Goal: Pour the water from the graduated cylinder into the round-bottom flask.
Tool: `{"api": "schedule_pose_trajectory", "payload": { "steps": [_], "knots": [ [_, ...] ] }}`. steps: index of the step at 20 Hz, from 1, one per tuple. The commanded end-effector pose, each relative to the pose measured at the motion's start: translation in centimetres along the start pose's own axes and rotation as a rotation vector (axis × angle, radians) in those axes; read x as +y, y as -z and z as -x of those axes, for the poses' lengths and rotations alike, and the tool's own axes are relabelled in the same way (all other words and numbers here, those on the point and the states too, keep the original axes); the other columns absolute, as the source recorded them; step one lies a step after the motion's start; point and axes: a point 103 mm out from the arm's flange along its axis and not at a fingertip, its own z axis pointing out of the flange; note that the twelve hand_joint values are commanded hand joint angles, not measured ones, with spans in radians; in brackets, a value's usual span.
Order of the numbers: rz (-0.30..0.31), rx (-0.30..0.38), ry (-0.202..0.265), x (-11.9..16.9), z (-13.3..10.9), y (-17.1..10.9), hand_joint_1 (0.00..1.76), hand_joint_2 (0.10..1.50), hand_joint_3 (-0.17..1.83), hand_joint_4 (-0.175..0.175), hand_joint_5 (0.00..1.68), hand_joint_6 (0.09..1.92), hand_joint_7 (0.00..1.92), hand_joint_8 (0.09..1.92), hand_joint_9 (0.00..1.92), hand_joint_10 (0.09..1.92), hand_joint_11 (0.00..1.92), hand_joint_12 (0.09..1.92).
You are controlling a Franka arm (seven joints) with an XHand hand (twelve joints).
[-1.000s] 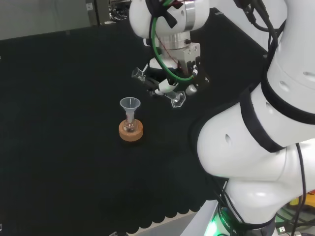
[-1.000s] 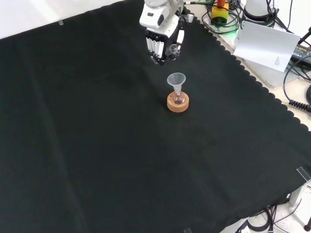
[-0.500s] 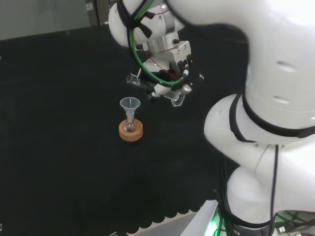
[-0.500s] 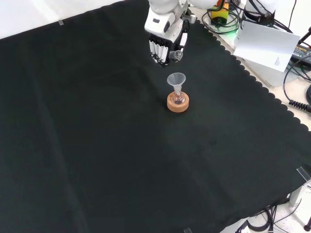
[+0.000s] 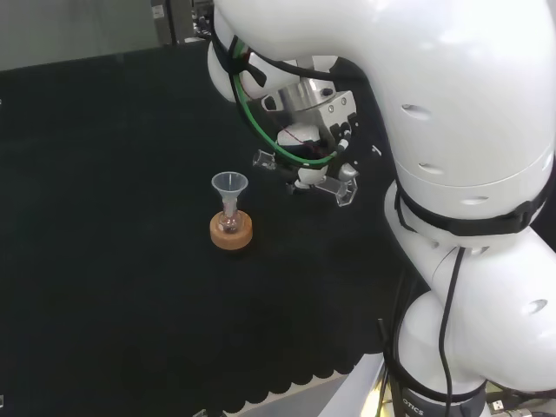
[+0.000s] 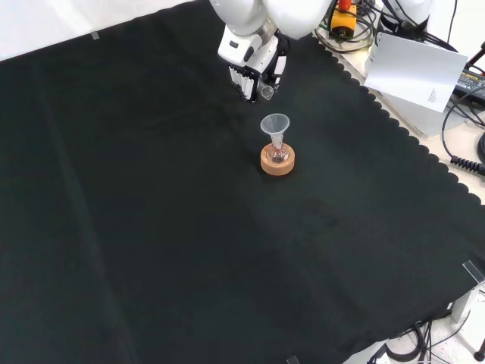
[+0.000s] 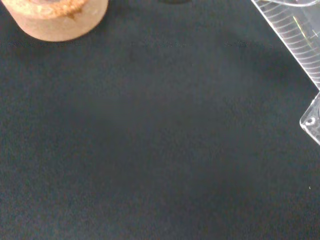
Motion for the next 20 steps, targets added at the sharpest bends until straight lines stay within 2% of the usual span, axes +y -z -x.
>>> {"api": "schedule_pose_trajectory", "payload": {
  "steps": [1, 10, 20],
  "knots": [
    [-0.018, -0.046, 0.013, -0.1, -1.0, 0.6, 1.14, 1.16, 0.0, -0.175, 0.91, 1.12, 1.15, 0.42, 1.33, 0.1, 1.21, 0.75],
    [-0.05, -0.117, 0.022, 0.0, -1.2, 1.0, 1.14, 1.16, 0.0, -0.175, 0.91, 1.12, 1.15, 0.41, 1.34, 0.1, 1.21, 0.75],
    [-0.113, -0.18, -0.014, 0.5, -1.4, 2.0, 1.14, 1.16, 0.0, -0.175, 0.91, 1.12, 1.16, 0.41, 1.34, 0.1, 1.21, 0.74]
  ]
}}
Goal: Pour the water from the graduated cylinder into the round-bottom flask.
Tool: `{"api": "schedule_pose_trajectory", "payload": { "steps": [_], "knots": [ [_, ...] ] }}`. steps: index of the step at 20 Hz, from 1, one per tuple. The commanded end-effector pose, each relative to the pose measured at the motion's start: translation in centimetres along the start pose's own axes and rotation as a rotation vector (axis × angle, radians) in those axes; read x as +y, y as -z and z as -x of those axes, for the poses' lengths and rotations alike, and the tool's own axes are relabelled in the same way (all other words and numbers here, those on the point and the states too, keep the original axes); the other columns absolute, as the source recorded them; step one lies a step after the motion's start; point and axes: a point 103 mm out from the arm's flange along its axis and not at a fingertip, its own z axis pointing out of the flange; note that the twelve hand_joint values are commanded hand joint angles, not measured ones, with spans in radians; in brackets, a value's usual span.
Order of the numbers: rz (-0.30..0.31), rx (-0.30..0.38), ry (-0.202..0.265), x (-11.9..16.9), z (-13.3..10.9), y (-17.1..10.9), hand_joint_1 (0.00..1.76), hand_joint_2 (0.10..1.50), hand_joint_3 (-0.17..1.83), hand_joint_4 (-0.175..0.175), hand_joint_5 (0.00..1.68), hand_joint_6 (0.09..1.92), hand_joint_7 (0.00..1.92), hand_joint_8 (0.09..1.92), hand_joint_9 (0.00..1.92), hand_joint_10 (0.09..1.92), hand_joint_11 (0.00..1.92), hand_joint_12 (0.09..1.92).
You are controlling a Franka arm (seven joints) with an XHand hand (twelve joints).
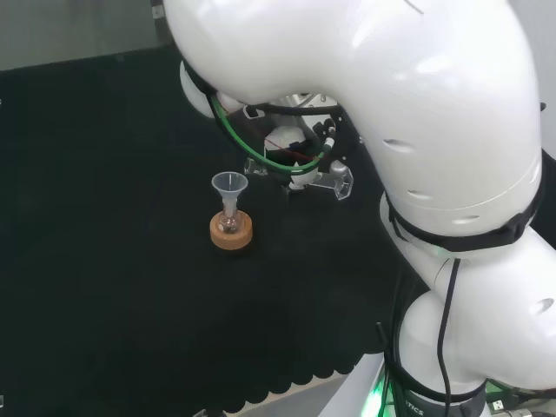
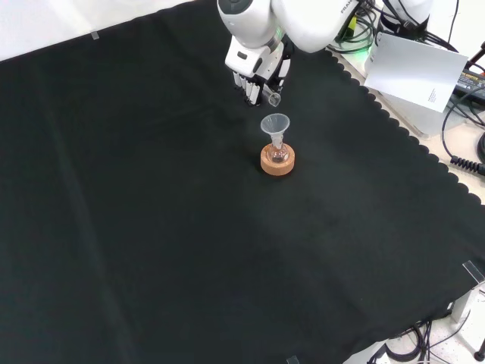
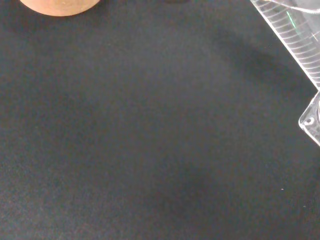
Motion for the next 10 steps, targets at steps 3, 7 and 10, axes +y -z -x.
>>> {"api": "schedule_pose_trajectory", "payload": {
  "steps": [3, 7, 10],
  "knots": [
    [-0.053, -0.038, -0.033, 0.23, -0.17, 0.84, 1.14, 1.16, 0.0, -0.175, 0.91, 1.12, 1.16, 0.41, 1.34, 0.1, 1.21, 0.74],
    [-0.077, -0.054, -0.049, 0.39, -0.23, 1.01, 1.14, 1.16, 0.0, -0.175, 0.91, 1.12, 1.16, 0.41, 1.34, 0.09, 1.22, 0.74],
    [-0.087, -0.066, -0.056, 0.26, 0.23, 1.07, 1.14, 1.16, 0.0, -0.175, 0.91, 1.12, 1.16, 0.4, 1.34, 0.09, 1.22, 0.74]
  ]
}}
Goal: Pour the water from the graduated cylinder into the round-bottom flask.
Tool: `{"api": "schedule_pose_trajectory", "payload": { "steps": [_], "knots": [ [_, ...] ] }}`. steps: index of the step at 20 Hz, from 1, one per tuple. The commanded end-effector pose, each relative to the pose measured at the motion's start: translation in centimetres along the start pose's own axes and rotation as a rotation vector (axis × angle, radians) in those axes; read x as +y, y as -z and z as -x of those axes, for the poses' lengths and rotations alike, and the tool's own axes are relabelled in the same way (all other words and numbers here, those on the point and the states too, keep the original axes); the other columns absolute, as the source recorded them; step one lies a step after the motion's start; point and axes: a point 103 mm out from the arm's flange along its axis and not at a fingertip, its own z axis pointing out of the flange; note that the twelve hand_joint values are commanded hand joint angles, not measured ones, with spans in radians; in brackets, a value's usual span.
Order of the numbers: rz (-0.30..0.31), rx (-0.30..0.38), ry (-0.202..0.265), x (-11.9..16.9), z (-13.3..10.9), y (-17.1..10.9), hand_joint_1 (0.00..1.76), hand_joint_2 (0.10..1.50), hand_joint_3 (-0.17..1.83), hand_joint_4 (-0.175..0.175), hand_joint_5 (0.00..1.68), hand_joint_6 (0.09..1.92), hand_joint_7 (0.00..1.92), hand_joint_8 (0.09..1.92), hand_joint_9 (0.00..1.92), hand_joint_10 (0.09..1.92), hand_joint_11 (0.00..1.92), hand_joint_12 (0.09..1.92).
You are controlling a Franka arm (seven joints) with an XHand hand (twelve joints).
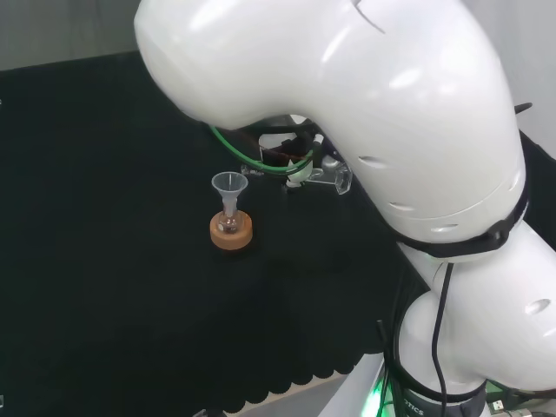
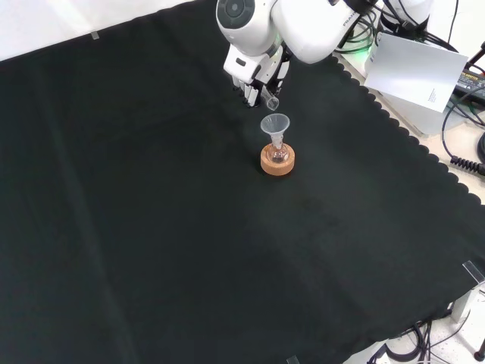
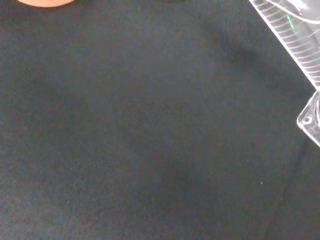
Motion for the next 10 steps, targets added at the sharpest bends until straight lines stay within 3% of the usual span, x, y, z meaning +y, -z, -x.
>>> {"api": "schedule_pose_trajectory", "payload": {
  "steps": [1, 10],
  "knots": [
    [-0.025, -0.021, -0.023, -0.18, 0.53, 0.17, 1.14, 1.16, 0.0, -0.175, 0.91, 1.12, 1.16, 0.4, 1.34, 0.09, 1.22, 0.74],
    [-0.078, -0.087, -0.062, -0.23, -0.1, 0.97, 1.14, 1.16, 0.0, -0.175, 0.91, 1.12, 1.16, 0.4, 1.34, 0.09, 1.22, 0.74]
  ]
}}
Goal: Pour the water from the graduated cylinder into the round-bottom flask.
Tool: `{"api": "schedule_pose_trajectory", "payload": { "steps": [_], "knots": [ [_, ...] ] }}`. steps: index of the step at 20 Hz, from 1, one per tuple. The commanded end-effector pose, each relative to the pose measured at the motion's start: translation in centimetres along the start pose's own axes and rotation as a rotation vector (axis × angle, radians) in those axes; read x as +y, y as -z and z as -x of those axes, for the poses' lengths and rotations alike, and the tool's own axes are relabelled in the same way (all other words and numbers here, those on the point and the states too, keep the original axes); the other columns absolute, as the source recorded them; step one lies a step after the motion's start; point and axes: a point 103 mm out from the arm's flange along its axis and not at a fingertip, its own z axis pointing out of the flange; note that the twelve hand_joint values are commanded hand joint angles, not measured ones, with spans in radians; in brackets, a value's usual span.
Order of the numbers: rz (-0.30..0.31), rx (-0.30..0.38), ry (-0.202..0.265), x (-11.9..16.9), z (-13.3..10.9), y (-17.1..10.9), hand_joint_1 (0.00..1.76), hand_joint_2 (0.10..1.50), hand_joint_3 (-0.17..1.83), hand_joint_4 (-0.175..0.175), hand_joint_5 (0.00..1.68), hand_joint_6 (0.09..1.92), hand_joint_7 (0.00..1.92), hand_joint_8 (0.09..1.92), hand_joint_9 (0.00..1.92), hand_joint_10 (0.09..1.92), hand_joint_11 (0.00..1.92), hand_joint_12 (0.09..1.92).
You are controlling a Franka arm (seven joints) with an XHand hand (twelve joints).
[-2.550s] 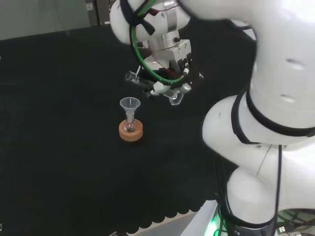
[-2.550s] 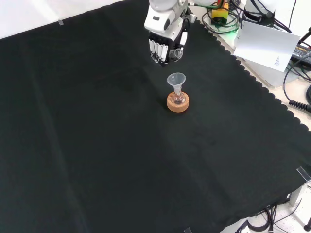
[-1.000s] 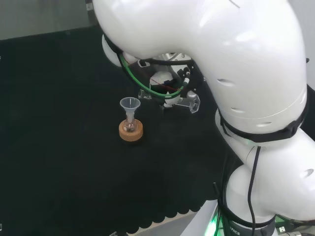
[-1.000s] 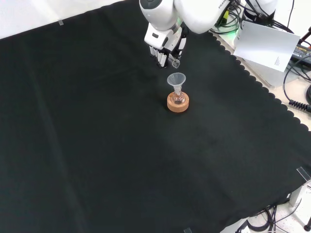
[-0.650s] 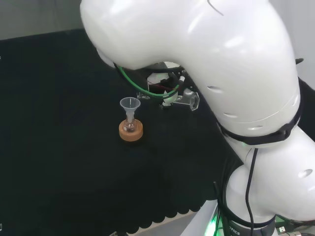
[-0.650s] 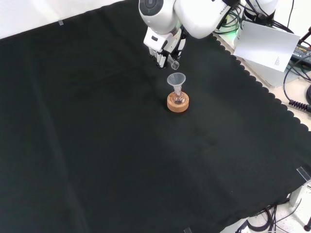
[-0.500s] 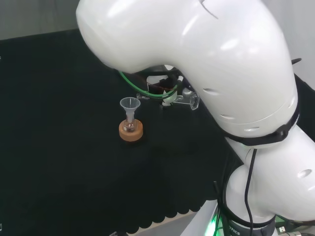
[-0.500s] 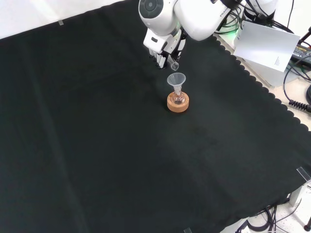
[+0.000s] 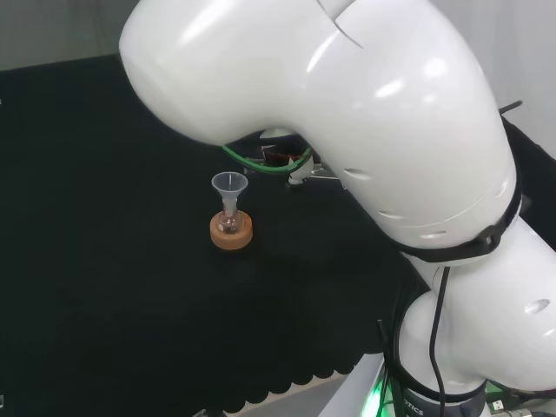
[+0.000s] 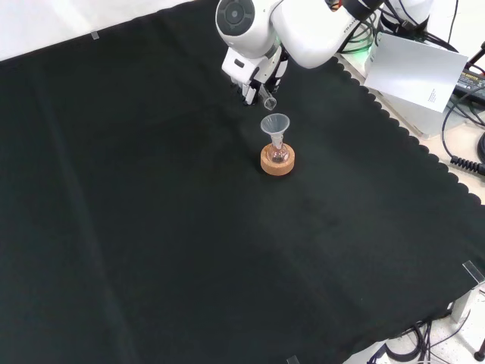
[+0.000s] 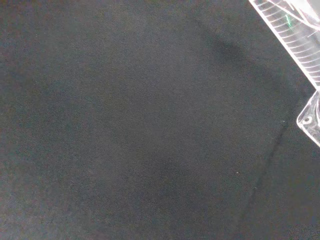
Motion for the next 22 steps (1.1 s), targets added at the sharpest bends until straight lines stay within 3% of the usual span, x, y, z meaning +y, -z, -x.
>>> {"api": "schedule_pose_trajectory", "payload": {
  "steps": [1, 8, 22],
  "knots": [
    [-0.043, -0.052, -0.027, 0.0, -0.7, 0.7, 1.14, 1.16, 0.0, -0.175, 0.91, 1.12, 1.16, 0.4, 1.34, 0.09, 1.22, 0.74],
    [-0.055, -0.096, -0.044, -0.1, -2.4, 2.0, 1.14, 1.16, 0.0, -0.175, 0.91, 1.12, 1.16, 0.4, 1.35, 0.09, 1.22, 0.74],
    [-0.059, -0.172, -0.089, -0.8, -2.7, 3.0, 1.14, 1.16, 0.0, -0.175, 0.91, 1.13, 1.16, 0.39, 1.35, 0.09, 1.22, 0.74]
  ]
}}
